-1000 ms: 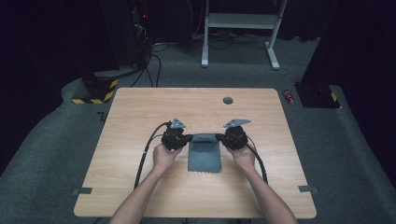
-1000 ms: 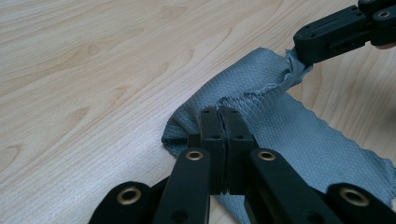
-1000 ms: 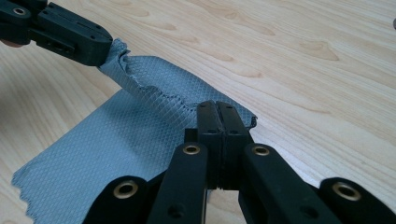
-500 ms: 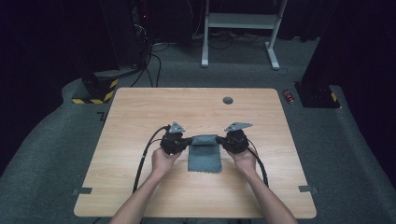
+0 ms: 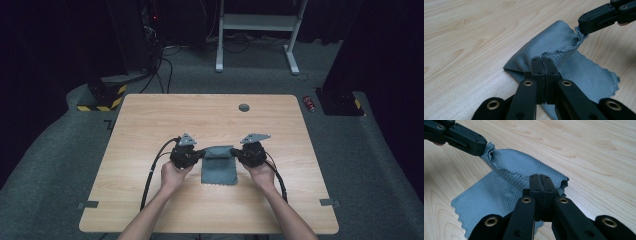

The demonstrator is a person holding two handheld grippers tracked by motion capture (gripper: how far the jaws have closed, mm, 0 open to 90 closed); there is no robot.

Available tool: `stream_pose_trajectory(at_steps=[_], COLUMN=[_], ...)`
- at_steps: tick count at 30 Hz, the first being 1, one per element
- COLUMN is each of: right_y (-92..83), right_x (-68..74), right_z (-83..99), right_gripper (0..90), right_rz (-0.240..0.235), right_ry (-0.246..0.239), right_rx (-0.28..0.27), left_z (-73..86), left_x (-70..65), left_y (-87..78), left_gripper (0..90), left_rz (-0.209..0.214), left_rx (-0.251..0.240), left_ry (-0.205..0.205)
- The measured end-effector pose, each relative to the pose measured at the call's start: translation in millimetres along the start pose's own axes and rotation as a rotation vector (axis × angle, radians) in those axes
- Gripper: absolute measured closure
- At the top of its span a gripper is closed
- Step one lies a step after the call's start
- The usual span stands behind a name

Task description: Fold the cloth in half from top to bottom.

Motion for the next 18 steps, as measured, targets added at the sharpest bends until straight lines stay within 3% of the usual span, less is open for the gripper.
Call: stream_pose_trajectory(at_steps=[18], right_y=[-6.7], right_x=[6.1], right_z=[9.9], right_gripper=[89.7], right_rz=[-0.013], right_ry=[-0.011], right_rx=[-0.008], left_z=[8.6], left_x=[-13.8], left_y=[-7.1], left_gripper=[89.1], left_rz=[0.002], left_rx=[-0.019], left_ry=[0.028])
Point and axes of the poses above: each handheld gripper's, and its own axes: y roughly forward along the jaws, z roughly out of its underside, x roughly to its left, the point moved 1 cm from there along y, roughly forward along the jaws, and after that the axes turned 3 degrees about y, right-handed, at the moved point
